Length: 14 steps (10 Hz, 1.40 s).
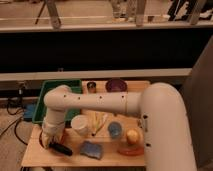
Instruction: Wipe red bowl with brush
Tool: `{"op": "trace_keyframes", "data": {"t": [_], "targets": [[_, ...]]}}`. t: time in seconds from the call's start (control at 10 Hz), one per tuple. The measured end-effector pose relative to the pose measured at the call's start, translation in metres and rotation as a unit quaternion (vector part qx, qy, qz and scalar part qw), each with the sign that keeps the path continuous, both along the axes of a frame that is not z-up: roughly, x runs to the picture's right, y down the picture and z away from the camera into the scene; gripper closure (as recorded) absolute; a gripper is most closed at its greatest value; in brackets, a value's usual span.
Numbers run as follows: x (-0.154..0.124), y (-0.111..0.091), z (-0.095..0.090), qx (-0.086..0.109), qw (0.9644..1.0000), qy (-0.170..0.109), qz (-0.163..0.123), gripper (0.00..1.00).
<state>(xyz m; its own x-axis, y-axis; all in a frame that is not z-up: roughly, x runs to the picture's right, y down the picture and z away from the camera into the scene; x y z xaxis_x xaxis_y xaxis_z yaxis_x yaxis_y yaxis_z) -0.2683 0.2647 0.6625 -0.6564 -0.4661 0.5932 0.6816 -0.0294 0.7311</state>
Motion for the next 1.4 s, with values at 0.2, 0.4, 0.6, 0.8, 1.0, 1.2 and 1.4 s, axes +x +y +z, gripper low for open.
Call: {"op": "trace_keyframes", "data": {"t": [0.2,0.4,0.6,0.8,1.0,1.2,1.4], "targets": [[0.005,0.012,-0.014,-0.017,0.9998,0.001,0.001,1.00],[0.012,0.015,-0.020,-0.023,0.9997,0.009,0.002,1.00],[0.025,0.013,-0.023,-0.022,0.9994,0.025,0.009,1.00],[0.038,0.008,-0.022,-0.014,0.9989,0.041,0.018,1.00],[0.043,0.001,-0.018,-0.003,0.9984,0.052,0.023,1.00],[0.043,-0.008,-0.011,0.008,0.9979,0.058,0.027,1.00],[0.035,-0.015,-0.003,0.014,0.9983,0.052,0.023,1.00]]}}
